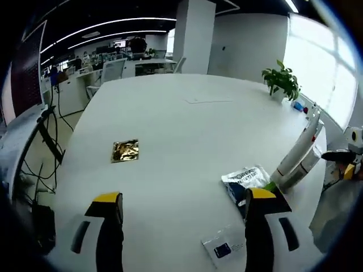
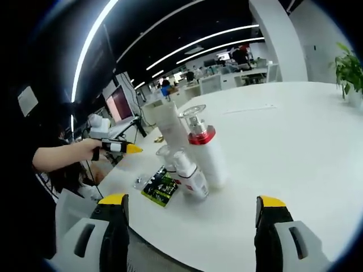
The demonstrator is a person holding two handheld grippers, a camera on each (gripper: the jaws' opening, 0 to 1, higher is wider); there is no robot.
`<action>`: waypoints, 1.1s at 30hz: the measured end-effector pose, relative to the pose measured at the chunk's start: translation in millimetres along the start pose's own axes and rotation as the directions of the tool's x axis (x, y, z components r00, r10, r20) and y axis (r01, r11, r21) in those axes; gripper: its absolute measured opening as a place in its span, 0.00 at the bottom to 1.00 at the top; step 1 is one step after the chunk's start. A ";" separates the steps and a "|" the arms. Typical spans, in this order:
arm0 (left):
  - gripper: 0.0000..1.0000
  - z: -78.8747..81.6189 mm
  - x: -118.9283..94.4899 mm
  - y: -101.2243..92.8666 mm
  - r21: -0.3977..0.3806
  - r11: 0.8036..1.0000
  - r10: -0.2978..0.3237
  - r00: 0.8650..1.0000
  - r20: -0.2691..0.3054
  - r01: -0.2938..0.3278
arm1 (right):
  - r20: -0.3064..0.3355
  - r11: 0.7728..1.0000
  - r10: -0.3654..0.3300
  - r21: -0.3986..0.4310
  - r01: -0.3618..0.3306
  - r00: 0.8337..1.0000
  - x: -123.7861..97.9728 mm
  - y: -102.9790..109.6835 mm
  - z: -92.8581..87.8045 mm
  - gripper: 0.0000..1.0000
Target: Arrange the skincare products in the storage area until every visible bottle or jar stands upright without overlapping.
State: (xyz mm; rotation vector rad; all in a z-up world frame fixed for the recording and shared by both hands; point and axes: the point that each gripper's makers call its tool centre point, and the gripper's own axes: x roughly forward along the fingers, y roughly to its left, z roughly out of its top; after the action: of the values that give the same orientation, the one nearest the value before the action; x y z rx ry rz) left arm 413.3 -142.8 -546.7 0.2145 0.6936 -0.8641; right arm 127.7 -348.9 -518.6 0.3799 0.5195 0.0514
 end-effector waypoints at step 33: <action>0.77 31.3 70.5 88.3 -0.069 0.971 0.222 0.971 -0.086 -0.228 | -0.032 0.999 -0.024 0.038 0.025 0.999 1.4 -7.2 -7.5 0.98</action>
State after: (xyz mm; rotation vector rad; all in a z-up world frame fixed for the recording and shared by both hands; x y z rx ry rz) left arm 526.7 -143.8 -576.5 0.2525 0.7584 -0.6128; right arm 124.9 -352.8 -527.9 0.4109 0.5564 0.0233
